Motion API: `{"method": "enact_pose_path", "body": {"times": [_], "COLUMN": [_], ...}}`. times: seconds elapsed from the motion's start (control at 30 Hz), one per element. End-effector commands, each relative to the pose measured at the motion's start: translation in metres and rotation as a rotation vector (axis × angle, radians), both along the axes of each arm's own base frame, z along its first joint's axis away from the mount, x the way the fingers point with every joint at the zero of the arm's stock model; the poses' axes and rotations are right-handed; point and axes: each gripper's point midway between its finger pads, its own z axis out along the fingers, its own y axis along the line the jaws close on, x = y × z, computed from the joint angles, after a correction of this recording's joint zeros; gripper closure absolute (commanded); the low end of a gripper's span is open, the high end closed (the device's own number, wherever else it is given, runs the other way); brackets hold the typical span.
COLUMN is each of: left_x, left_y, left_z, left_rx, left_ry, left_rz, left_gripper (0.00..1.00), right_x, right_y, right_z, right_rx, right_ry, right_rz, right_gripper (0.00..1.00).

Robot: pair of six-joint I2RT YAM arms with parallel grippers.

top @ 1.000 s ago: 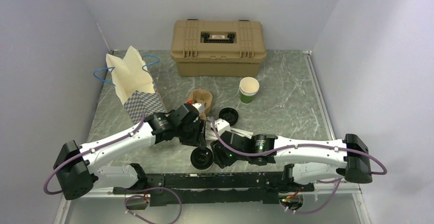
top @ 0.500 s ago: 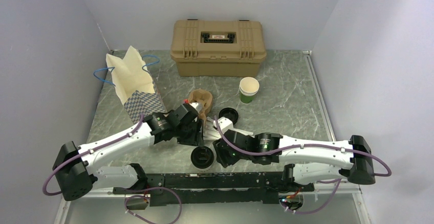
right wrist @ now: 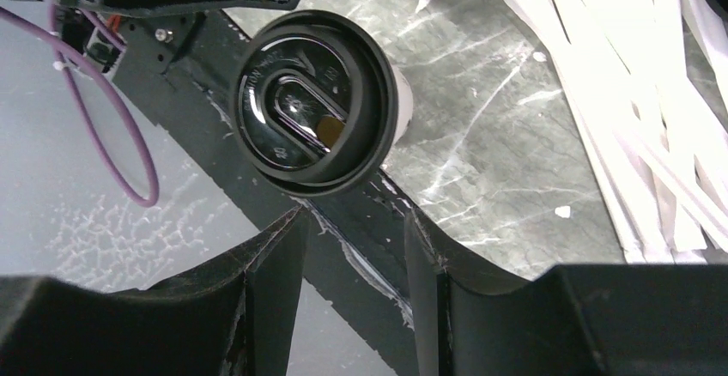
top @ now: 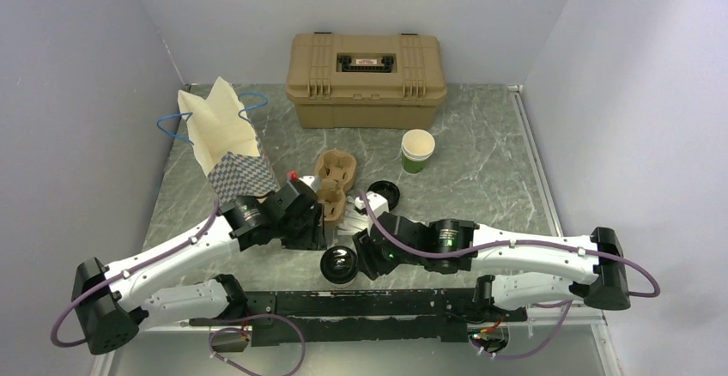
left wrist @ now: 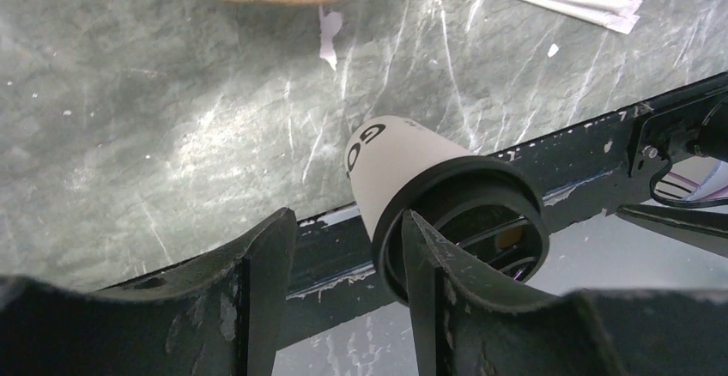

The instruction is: Pack the takeout coffee

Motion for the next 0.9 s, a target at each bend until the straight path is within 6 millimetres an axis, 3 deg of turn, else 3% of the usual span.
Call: {"method": "enact_pose_path", "body": {"times": [0.0, 0.33, 0.87], "left_x": [-0.004, -0.011, -0.009], "left_y": [0.014, 0.014, 0.006], "left_z": [-0.001, 0.016, 0.025], "left_rx": [0.018, -0.070, -0.120], "left_ry": [0.007, -0.027, -0.042], "left_rz": [0.060, 0.042, 0.025], "left_gripper": [0.46, 0.44, 0.43], "right_x": [0.001, -0.003, 0.004], "right_y": [0.017, 0.036, 0.034], "right_z": [0.032, 0.024, 0.003], "right_rx": [0.083, 0.072, -0.024], "right_ry": [-0.011, 0.042, 0.038], "right_rz": [0.021, 0.028, -0.016], "right_gripper": [0.51, 0.52, 0.60]}}
